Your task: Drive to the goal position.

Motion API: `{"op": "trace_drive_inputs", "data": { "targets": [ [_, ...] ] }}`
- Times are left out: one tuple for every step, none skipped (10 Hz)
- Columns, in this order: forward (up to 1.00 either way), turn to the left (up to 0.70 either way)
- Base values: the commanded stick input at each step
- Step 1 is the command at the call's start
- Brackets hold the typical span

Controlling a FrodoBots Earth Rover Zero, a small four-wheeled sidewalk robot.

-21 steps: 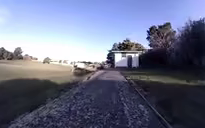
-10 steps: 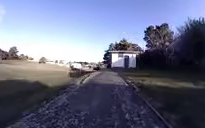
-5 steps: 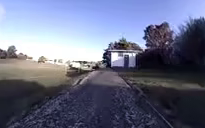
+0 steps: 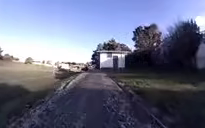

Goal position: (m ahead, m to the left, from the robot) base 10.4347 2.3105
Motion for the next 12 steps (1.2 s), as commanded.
{"op": "trace_drive_inputs", "data": {
  "targets": [
    [0.50,0.00],
    [0.50,0.00],
    [0.50,0.00],
    [0.50,0.00],
    [0.50,0.00],
    [0.50,0.04],
    [0.50,0.12],
    [0.50,0.37],
    [0.50,0.42],
    [0.50,0.27],
    [0.50,0.10],
    [0.50,0.00]
  ]
}}
